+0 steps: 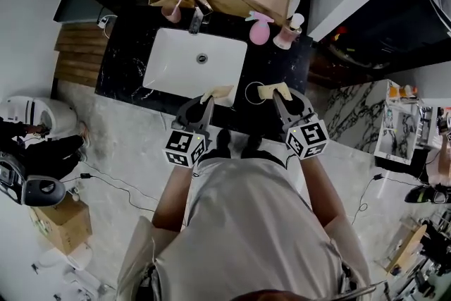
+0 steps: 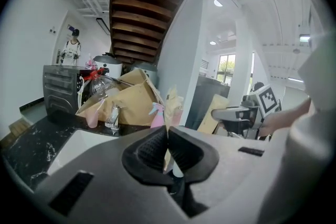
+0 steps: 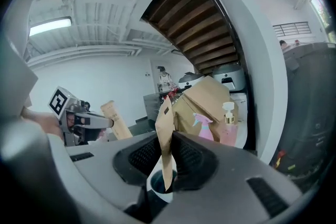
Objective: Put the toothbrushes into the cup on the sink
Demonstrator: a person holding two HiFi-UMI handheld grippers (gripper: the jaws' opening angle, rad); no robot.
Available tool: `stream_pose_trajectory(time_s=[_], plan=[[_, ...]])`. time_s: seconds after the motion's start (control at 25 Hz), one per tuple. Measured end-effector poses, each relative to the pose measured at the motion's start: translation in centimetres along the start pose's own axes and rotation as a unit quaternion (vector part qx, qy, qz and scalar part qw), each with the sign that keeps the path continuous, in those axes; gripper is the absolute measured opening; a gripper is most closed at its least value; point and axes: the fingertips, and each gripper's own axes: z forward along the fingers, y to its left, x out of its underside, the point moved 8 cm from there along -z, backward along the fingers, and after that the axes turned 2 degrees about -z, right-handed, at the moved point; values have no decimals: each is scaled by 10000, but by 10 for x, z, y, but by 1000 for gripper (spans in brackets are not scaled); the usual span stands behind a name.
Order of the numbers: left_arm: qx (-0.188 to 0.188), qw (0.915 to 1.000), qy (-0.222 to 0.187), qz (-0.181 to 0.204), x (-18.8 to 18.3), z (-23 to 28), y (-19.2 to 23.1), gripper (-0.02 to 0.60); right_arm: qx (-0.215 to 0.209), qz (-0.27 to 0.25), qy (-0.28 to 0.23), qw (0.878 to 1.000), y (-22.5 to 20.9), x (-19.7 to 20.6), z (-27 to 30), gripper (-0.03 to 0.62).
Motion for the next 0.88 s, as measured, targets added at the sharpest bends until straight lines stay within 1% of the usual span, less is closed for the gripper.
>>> stream_pose_trajectory(time_s=[0.12,0.32,0.64,0.88], plan=[[-44,10000,32,-14,2,-1,1,9,-98,-61,124,9999,0,13,11,74],[-126,9999,69,-53,7,-3,4,9,-175,-17,253,9995,2,29,21,74],[-157,9998,94,-52,11,-8,5,9,-161,-27,476,9987,5,49,36,74],[-162,9998,100,-82,16,-10,5,9,-61,-55,694,9976,8,63,43,75]])
